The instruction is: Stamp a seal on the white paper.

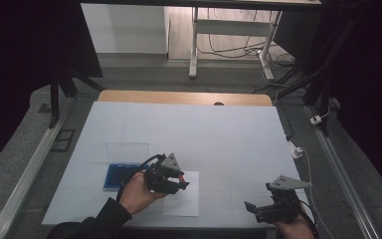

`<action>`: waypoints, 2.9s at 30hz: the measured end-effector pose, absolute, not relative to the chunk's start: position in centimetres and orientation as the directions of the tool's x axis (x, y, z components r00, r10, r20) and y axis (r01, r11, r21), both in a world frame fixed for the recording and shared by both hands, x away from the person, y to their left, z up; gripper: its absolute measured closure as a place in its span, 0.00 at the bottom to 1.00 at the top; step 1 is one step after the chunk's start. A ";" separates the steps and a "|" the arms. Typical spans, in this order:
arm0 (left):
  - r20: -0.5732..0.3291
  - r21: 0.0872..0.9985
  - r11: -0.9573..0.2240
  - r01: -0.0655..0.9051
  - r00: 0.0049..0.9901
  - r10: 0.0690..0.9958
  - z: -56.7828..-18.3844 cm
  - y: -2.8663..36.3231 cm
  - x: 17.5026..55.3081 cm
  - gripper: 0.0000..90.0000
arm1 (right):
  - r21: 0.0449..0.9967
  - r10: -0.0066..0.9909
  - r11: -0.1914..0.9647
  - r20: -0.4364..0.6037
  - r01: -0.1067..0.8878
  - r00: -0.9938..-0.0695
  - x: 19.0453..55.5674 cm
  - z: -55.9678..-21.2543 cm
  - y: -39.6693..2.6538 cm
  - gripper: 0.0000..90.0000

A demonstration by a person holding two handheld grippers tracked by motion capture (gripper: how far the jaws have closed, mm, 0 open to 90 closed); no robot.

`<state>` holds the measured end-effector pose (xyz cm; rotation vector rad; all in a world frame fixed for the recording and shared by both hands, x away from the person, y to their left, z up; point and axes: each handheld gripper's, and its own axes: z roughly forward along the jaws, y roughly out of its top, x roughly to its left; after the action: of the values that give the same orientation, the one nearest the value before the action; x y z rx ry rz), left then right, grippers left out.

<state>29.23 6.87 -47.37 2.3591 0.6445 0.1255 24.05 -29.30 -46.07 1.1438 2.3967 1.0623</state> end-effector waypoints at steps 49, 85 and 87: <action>0.032 0.637 -0.677 0.368 0.866 0.500 -51.1 5.9 27.9 0.66 | 0.718 0.758 0.419 0.061 0.556 -0.650 24.1 -46.1 -29.2 0.00; -0.058 0.633 -0.647 0.425 0.860 0.508 -50.9 6.2 28.9 0.65 | 0.720 0.755 0.421 0.059 0.552 -0.653 24.1 -46.1 -29.2 0.00; -0.051 0.627 -0.657 0.419 0.864 0.502 -50.8 6.2 28.9 0.65 | 0.720 0.756 0.421 0.059 0.552 -0.652 24.1 -46.1 -29.2 0.00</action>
<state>28.93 6.22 -50.84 2.3781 0.6636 0.1654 24.05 -29.22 -46.12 1.1373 2.4040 1.0626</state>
